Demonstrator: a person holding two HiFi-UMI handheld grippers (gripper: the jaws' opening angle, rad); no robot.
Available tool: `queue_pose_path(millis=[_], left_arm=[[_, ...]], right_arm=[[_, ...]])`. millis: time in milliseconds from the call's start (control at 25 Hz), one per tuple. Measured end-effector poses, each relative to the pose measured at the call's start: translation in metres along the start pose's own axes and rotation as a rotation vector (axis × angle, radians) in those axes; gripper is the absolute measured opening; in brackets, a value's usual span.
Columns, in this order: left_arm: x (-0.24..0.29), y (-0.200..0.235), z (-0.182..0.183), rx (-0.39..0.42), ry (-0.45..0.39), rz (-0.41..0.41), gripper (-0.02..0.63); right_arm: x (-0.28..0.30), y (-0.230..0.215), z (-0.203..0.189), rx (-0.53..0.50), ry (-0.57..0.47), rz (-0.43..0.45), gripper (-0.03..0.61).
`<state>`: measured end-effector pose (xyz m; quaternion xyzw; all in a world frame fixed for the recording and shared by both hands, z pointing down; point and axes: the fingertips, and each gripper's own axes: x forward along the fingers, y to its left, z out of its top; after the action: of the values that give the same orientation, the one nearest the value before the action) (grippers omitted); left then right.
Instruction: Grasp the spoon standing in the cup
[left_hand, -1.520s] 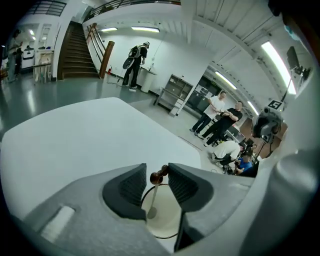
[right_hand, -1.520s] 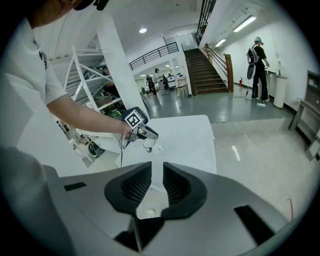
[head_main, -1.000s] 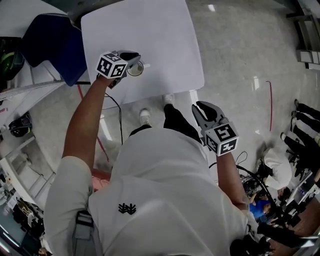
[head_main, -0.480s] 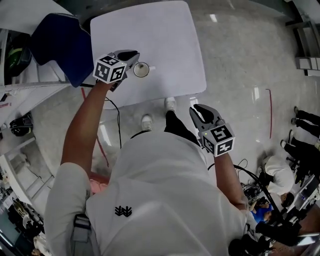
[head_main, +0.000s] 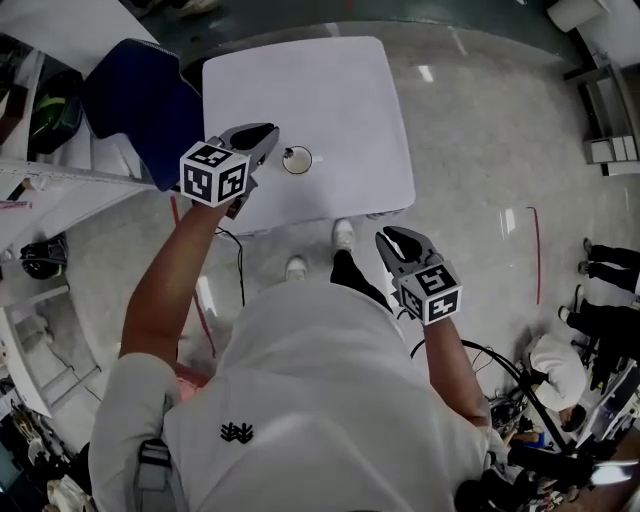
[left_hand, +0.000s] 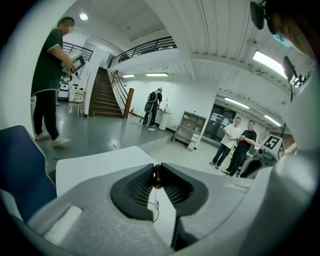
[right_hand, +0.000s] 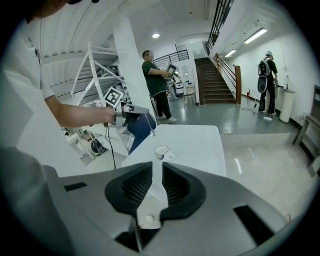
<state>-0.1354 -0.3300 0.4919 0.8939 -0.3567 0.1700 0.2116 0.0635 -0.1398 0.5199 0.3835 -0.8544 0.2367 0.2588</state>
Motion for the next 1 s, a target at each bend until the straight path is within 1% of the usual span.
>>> queue_pose_path(millis=[240,520,680,800,1000], left_arm=[[-0.061,-0.023,0.016,-0.048,-0.095,0.049,0.052],[-0.134,-0.052,0.023,-0.066,-0.196,0.097,0.052],[-0.171,-0.067,0.013,-0.084,-0.222,0.117,0.052],[-0.192,-0.078,0.005,-0.099,-0.234,0.115,0.052],[-0.219,-0.092,-0.010,-0.090,-0.245,0.110,0.052]], right_arm=[[-0.001,0.022,-0.002,-0.017,-0.015,0.007,0.066],[-0.002,0.052,-0.002,-0.044,-0.038,0.009,0.052],[-0.003,0.072,-0.006,-0.062,-0.041,0.013,0.041],[-0.004,0.085,-0.011,-0.073,-0.038,0.011,0.035],[-0.003,0.108,-0.018,-0.091,-0.036,0.011,0.029]])
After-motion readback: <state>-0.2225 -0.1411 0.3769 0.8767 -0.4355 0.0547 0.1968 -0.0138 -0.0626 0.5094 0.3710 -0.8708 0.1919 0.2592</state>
